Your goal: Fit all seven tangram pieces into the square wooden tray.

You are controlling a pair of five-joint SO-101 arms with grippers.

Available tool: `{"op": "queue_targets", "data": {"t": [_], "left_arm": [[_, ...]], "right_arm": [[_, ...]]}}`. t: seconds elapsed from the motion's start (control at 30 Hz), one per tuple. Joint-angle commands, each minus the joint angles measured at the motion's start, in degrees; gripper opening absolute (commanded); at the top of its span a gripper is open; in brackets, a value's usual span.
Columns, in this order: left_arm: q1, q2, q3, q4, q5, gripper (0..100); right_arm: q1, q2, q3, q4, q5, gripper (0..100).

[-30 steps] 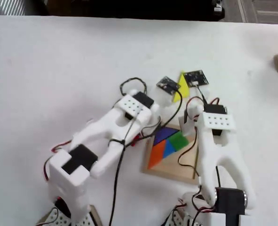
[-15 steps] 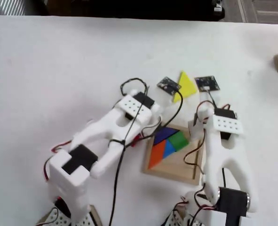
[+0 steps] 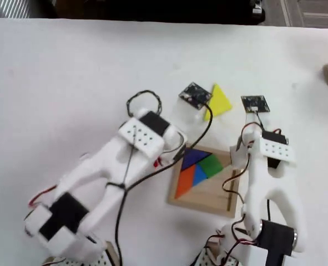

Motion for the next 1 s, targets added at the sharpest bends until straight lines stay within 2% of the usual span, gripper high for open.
{"op": "queue_targets", "data": {"t": [0.0,0.17,0.3,0.4,0.6,0.87,0.97], "left_arm": [[3.3,-9.0,3.0,0.4,-11.0,2],[10.4,-14.8,9.4,3.0,-27.1,2],[14.7,-15.5,11.9,2.5,-33.2,2],[17.1,-15.5,13.4,-0.8,-36.5,2],[18.3,-8.9,13.7,-8.4,-37.5,2],[16.3,9.4,-1.1,-6.2,-37.0,2],[13.9,11.4,-3.7,-6.7,-32.3,2]], "right_arm": [[2.2,-2.1,-0.1,-0.8,0.9,1.8],[3.5,-2.5,3.1,-3.9,2.4,1.8],[5.5,-2.2,3.3,-4.0,3.0,1.8],[7.8,-2.1,3.7,-4.0,3.3,1.8],[13.1,-2.5,6.2,-6.1,3.3,1.8],[19.6,-2.6,6.6,-6.1,0.8,1.8],[21.8,-2.6,6.7,-6.0,-1.1,1.8]]}}
